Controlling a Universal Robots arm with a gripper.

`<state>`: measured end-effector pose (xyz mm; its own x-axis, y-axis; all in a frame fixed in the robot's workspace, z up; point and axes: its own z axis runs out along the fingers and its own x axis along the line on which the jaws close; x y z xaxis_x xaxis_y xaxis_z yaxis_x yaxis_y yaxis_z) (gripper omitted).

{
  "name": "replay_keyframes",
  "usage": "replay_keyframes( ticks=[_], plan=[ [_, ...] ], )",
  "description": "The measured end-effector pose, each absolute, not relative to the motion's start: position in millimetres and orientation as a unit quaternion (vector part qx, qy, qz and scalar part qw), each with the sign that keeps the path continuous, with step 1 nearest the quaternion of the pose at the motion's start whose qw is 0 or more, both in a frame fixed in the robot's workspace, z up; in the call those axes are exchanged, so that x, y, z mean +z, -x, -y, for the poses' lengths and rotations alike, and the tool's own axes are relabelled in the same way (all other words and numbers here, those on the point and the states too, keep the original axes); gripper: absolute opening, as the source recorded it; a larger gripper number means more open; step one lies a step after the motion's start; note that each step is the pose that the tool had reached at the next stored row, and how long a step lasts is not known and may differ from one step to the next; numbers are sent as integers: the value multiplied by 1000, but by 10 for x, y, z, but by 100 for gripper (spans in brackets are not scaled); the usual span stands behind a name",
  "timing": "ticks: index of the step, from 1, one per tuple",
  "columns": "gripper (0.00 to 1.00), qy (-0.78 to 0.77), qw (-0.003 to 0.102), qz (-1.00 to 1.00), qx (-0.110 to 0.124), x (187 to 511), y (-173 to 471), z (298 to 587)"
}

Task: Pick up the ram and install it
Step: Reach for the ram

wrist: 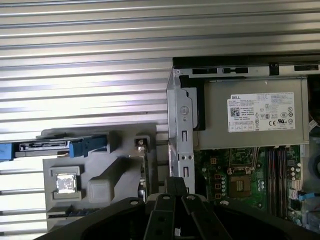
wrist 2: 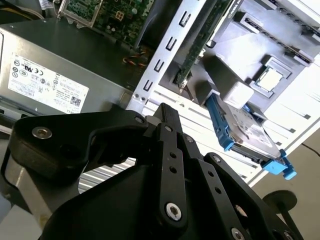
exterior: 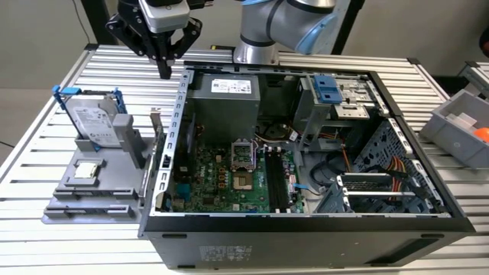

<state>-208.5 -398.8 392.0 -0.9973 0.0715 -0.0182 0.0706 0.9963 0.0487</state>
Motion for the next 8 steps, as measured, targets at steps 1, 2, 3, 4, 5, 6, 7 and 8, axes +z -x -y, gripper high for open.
replay_keyframes(
  ticks=[1, 2, 3, 4, 5, 6, 7, 8],
  plan=[
    [0, -36, 10, -999, 24, 3920, 2090, 3988],
    [0, -36, 10, -999, 24, 3921, 2096, 3988],
    [0, -36, 10, -999, 24, 3920, 2102, 3988],
    [0, -36, 10, -999, 24, 3921, 2107, 3988],
    [0, -36, 10, -999, 24, 3919, 2112, 3988],
    [0, -36, 10, -999, 24, 3919, 2118, 3988],
    [0, -36, 10, -999, 24, 3920, 2124, 3988],
    [0, -36, 10, -999, 24, 3919, 2129, 3988]
  ],
)
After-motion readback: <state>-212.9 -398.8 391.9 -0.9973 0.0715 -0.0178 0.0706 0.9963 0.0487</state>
